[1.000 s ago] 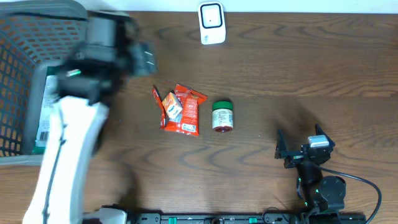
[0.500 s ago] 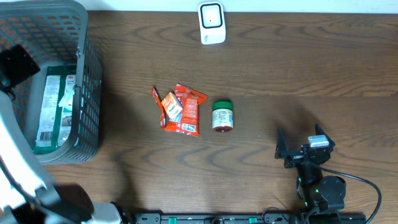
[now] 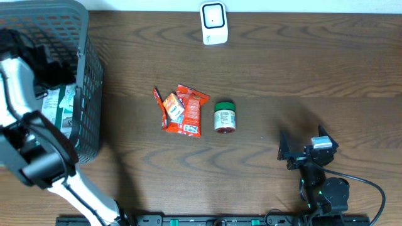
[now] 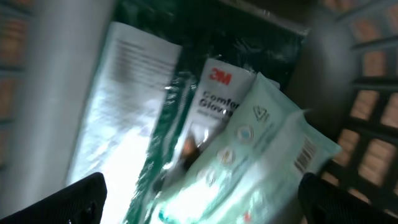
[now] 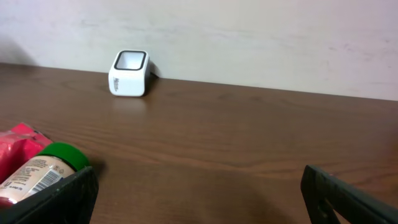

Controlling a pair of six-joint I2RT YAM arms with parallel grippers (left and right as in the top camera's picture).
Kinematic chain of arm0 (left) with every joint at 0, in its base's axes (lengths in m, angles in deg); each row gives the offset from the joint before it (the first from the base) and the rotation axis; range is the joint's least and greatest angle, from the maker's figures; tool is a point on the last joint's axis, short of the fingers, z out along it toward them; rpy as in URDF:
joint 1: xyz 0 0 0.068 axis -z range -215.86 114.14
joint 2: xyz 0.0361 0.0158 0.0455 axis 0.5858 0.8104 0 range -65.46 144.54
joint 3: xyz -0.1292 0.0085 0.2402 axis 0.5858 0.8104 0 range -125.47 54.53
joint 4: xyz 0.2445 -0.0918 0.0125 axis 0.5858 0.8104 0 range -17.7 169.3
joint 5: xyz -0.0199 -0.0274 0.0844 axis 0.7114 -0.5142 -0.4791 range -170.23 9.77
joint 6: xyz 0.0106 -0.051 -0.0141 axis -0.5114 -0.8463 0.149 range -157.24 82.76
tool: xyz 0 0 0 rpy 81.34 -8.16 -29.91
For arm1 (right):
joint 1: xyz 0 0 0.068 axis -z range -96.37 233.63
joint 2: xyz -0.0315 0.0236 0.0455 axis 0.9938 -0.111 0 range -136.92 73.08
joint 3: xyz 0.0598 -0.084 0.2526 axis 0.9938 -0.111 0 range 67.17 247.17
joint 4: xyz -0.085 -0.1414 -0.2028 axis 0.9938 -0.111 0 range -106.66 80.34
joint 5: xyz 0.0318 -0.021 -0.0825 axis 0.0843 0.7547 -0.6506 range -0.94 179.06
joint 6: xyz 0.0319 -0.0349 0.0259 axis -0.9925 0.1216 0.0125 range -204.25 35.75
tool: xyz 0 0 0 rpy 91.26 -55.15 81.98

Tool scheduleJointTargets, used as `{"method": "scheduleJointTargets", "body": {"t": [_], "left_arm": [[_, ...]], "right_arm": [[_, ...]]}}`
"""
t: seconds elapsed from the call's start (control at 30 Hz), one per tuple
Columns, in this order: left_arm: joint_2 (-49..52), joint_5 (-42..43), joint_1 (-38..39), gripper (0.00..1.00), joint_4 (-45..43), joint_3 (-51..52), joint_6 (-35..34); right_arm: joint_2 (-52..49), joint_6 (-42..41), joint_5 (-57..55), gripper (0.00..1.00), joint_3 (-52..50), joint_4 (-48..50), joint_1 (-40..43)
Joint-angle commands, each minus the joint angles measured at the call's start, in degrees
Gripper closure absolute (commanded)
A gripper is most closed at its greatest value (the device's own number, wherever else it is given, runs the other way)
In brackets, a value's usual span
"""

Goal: Scan the item barcode
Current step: 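Reach the left gripper into the basket and grasp the green glove packet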

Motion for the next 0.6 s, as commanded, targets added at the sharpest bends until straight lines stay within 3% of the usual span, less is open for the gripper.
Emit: {"method": "scheduleJointTargets", "body": {"t": [0.0, 0.2, 0.3, 0.4, 0.5, 0.57], "left_arm": [[3.91, 0.46, 1.29, 0.02, -0.98, 0.09, 1.18], [6.69, -2.01, 1.57, 0.02, -1.05, 0.09, 1.14], [5.79, -4.74, 1.25, 0.13, -0.31, 0.09, 1.09], [4.31, -4.74, 0.59, 0.35, 0.90, 0.07, 1.09], [1.88, -4.74, -0.17, 0.50, 2.25, 0.07, 0.94], [-0.31, -4.90, -0.70, 0.54, 3.21, 0.07, 0.92]], "right_arm": [[0.31, -0.79, 0.07, 0.01, -0.07, -0.17, -0.46], [0.31, -0.79, 0.07, 0.01, -0.07, -0.17, -0.46], [0.31, -0.79, 0.07, 0.01, -0.07, -0.17, -0.46], [0.31, -0.79, 0.07, 0.01, -0.07, -0.20, -0.46], [0.31, -0.79, 0.07, 0.01, -0.07, -0.17, -0.46], [0.31, -0.79, 0.07, 0.01, -0.07, -0.17, -0.46]]}}
